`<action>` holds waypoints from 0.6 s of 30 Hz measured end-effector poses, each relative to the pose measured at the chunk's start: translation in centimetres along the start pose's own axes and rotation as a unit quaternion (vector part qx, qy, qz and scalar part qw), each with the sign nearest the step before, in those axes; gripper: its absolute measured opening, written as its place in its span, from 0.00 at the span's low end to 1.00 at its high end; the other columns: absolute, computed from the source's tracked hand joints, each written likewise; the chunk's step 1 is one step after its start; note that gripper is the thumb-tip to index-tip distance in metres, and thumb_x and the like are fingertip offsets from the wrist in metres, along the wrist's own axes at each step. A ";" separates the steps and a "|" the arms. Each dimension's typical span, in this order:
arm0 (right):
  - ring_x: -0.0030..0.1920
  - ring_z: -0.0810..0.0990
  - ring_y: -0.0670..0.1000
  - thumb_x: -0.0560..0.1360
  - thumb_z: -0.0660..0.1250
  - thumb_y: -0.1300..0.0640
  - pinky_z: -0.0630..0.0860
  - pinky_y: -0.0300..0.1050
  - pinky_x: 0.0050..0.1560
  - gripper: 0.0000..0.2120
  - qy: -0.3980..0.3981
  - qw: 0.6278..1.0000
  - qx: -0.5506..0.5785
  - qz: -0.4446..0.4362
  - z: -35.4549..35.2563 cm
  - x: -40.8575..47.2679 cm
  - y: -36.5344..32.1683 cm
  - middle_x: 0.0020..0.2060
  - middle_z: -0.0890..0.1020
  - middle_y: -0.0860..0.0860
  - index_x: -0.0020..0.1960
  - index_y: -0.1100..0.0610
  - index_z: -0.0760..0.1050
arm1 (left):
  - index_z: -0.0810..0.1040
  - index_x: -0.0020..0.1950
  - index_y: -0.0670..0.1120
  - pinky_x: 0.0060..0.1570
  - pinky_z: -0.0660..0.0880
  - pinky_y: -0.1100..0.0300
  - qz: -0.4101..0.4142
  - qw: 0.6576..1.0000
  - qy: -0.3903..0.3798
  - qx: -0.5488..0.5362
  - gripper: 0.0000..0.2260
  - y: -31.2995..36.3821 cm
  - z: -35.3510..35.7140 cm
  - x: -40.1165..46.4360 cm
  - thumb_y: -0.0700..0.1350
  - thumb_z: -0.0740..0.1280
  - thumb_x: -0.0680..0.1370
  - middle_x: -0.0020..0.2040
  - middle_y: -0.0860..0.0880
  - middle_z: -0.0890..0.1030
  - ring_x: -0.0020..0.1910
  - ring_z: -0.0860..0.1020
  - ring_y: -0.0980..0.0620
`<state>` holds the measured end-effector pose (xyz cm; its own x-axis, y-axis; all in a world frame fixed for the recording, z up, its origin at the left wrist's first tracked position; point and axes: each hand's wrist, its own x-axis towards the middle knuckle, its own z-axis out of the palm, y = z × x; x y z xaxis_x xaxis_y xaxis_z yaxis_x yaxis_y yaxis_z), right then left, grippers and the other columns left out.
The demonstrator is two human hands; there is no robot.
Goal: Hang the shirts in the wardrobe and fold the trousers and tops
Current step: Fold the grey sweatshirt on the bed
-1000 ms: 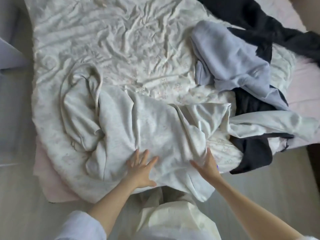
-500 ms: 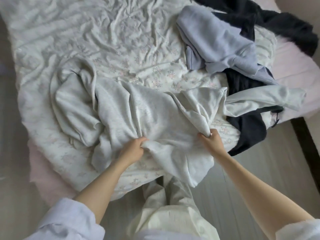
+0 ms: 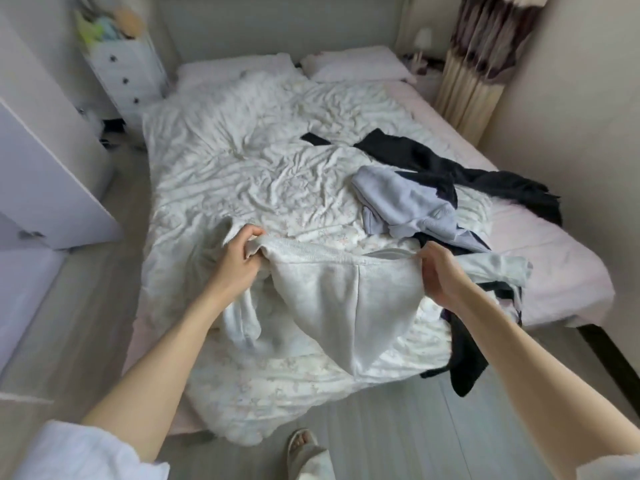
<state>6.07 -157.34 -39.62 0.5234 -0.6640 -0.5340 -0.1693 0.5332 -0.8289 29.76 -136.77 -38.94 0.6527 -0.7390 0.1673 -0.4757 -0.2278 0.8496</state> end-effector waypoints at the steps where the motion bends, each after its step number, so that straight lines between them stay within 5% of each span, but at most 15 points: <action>1: 0.28 0.66 0.52 0.74 0.53 0.60 0.65 0.38 0.25 0.12 -0.040 0.998 0.030 -0.025 -0.4 -1.7 -1.0 0.27 0.70 0.53 0.39 0.60 0.73 | 0.71 0.44 0.48 0.44 0.66 0.74 0.011 1.000 0.019 0.002 0.19 1.7 -0.7 -1.0 0.24 0.58 0.70 0.41 0.56 0.75 0.43 0.73 0.58; 3: 0.33 0.76 0.51 0.75 0.51 0.63 0.73 0.39 0.33 0.17 -0.120 0.988 0.050 -0.083 -1.5 -5.9 -2.6 0.33 0.78 0.56 0.52 0.65 0.77 | 0.71 0.45 0.49 0.44 0.67 0.74 0.025 0.997 0.070 0.011 0.18 5.5 -1.9 -3.7 0.25 0.58 0.71 0.41 0.57 0.75 0.43 0.73 0.61; 6: 0.42 0.79 0.49 0.73 0.55 0.73 0.74 0.40 0.45 0.20 -0.140 0.965 -0.056 -0.216 -3.0 -11.0 -3.5 0.42 0.81 0.55 0.55 0.59 0.79 | 0.72 0.46 0.45 0.41 0.66 0.76 0.061 0.988 0.139 0.015 0.15 11.0 -3.4 -6.7 0.25 0.58 0.71 0.41 0.55 0.75 0.42 0.73 0.60; 10: 0.46 0.79 0.44 0.72 0.61 0.74 0.71 0.28 0.50 0.22 -0.017 0.839 -0.334 -0.429 -4.3 -16.5 -5.2 0.49 0.80 0.50 0.60 0.57 0.76 | 0.78 0.50 0.39 0.44 0.68 0.71 0.106 0.976 0.190 0.027 0.16 17.7 -5.6 -9.8 0.25 0.58 0.71 0.43 0.49 0.77 0.46 0.74 0.52; 12: 0.43 0.79 0.49 0.70 0.63 0.75 0.69 0.25 0.49 0.18 0.080 0.778 -0.329 -0.529 -4.6 -18.7 -6.7 0.46 0.81 0.52 0.56 0.61 0.79 | 0.79 0.51 0.39 0.45 0.69 0.72 0.128 0.971 0.200 0.025 0.16 20.7 -6.9 -11.3 0.25 0.58 0.72 0.45 0.48 0.78 0.47 0.75 0.54; 15: 0.41 0.76 0.56 0.72 0.62 0.73 0.72 0.39 0.49 0.12 0.228 0.724 -0.240 -0.605 -4.1 -21.6 -9.6 0.40 0.78 0.58 0.52 0.65 0.80 | 0.76 0.53 0.45 0.44 0.69 0.77 0.178 0.964 0.196 -0.012 0.19 24.6 -8.4 -12.9 0.25 0.58 0.73 0.44 0.53 0.78 0.43 0.76 0.68; 18: 0.47 0.68 0.52 0.73 0.58 0.71 0.65 0.26 0.46 0.11 0.278 0.697 -0.172 -0.638 -2.9 -23.4 -11.6 0.46 0.68 0.57 0.52 0.67 0.76 | 0.77 0.50 0.44 0.44 0.69 0.76 0.190 0.965 0.182 -0.003 0.16 26.8 -9.7 -13.3 0.26 0.59 0.74 0.43 0.53 0.79 0.41 0.76 0.67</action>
<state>-6.66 -149.52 -17.95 0.0428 -0.6332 0.7728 -0.1030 -0.7722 -0.6270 14.05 -126.86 -13.56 0.5963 -0.4963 0.6309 -0.7187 0.0201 0.6951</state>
